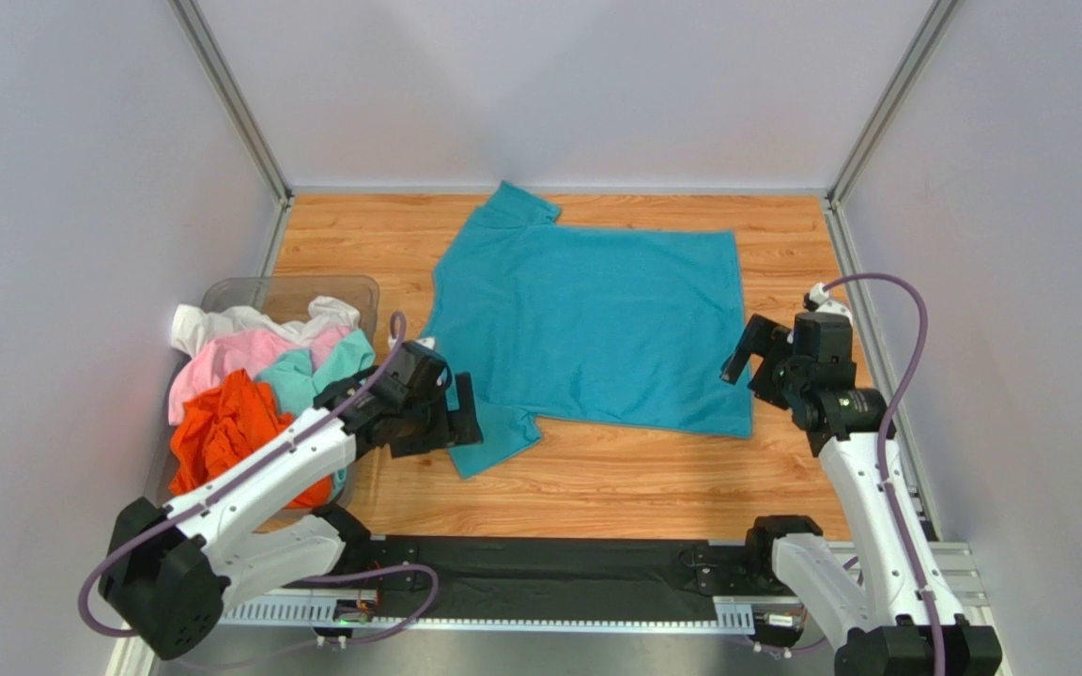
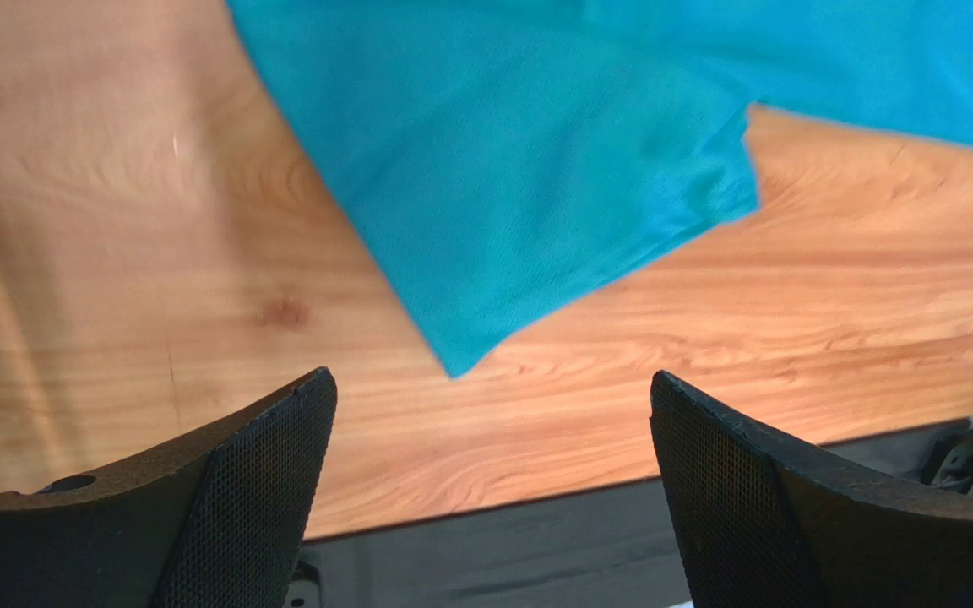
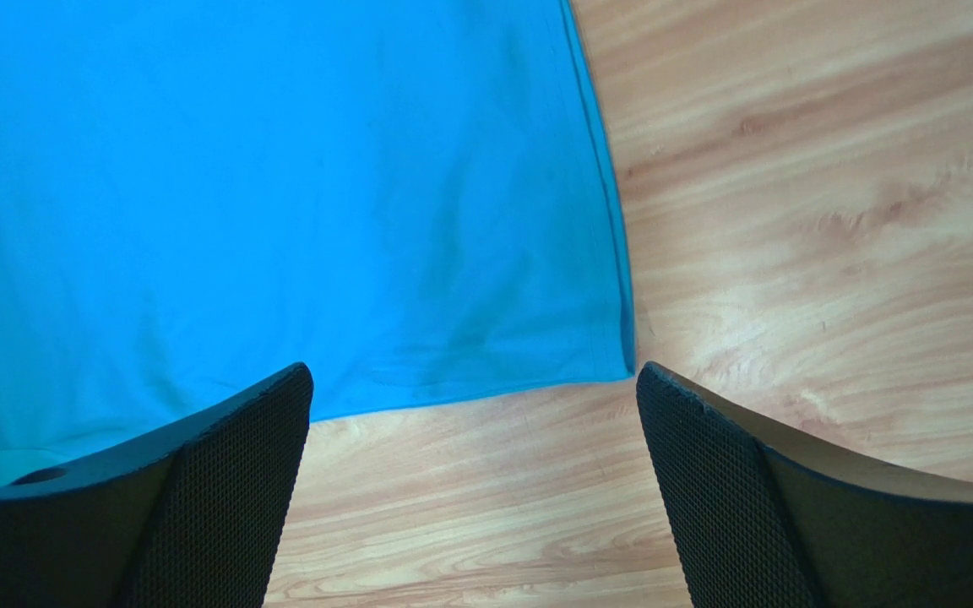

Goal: Fold and stack the t-shirts
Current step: Fold the tshirt

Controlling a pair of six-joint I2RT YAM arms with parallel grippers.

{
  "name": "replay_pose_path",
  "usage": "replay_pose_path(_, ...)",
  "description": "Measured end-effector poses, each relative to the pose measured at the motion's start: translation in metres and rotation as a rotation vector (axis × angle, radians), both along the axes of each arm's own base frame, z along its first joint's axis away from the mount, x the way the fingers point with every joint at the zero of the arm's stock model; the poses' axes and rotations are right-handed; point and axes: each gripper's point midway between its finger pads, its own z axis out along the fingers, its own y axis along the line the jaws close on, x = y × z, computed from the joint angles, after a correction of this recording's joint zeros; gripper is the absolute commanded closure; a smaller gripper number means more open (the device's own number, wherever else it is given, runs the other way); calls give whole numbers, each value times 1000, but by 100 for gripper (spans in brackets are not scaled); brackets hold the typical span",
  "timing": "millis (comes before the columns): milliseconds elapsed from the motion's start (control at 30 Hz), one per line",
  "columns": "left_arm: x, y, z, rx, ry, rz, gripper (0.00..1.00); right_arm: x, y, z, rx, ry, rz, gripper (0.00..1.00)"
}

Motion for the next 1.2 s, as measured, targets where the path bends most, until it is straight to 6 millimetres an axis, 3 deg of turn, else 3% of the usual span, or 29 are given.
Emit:
replay_pose_path(167,-30,8,-24,-14,62,23,1,-15,2,-28,25,79,-22,0)
replay_pose_path(333,-40,12,-38,-4,109,43,8,-15,2,-32,39,96,-39,0)
replay_pose_path(600,-37,-8,-53,-39,165,13,31,-21,-2,-46,34,134,-79,0)
replay_pose_path(800,-39,-14,-68,-26,222,-1,54,-21,-6,-47,23,134,-102,0)
replay_pose_path(967,-35,-18,-71,-30,229,2,62,-26,-7,-56,18,160,-108,2)
replay_pose_path(1067,-33,-20,-72,-30,236,8,77,-29,-6,-63,24,183,-109,3)
replay_pose_path(1100,-33,-21,-72,-29,237,7,89,-30,-6,-65,25,187,-109,3)
replay_pose_path(1133,-33,-21,-73,-30,241,12,95,-31,-5,-66,29,190,-109,3)
replay_pose_path(1200,-32,-22,-74,-30,242,12,100,-31,-4,-67,37,192,-108,3)
